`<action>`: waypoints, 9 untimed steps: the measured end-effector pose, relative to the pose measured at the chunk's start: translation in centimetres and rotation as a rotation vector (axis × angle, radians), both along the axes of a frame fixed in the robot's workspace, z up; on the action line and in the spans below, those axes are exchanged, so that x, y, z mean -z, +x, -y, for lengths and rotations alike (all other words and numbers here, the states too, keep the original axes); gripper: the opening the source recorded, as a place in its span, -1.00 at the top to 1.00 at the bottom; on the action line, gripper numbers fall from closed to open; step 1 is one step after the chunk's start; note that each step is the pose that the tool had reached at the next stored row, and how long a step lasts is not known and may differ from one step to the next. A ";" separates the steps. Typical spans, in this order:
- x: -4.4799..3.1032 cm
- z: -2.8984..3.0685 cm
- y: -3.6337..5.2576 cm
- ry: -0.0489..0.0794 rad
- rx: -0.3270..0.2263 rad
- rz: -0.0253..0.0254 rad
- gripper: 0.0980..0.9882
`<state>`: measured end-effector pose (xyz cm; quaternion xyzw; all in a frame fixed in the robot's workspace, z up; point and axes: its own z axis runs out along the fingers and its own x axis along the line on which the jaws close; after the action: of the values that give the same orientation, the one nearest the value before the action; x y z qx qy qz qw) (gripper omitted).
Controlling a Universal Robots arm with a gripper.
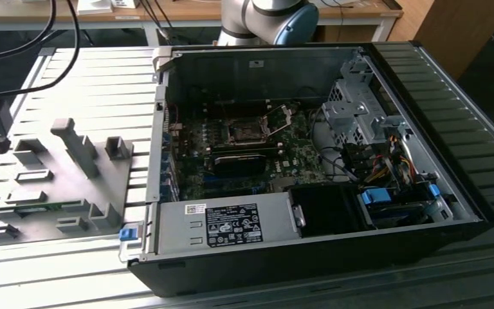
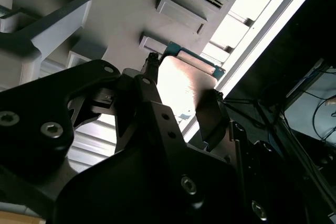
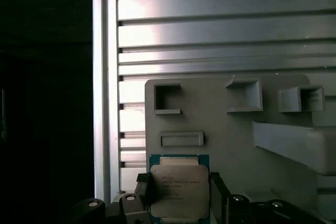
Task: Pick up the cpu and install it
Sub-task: 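Pick up the cpu and move it towards the insertion slot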
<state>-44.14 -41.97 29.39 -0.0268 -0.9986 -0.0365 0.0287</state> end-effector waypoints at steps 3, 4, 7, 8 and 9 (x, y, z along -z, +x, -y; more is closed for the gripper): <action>-0.46 0.00 0.00 0.000 0.000 0.0000 0.01; -0.62 0.00 0.00 0.000 0.000 0.0000 0.01; -1.13 0.00 0.00 0.000 0.000 0.0000 0.01; -1.33 0.00 0.00 0.000 0.000 0.0001 0.01; -1.55 0.00 0.00 0.000 0.000 0.0000 0.01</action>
<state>-44.14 -41.97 30.95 -0.0267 -0.9986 -0.0365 0.0288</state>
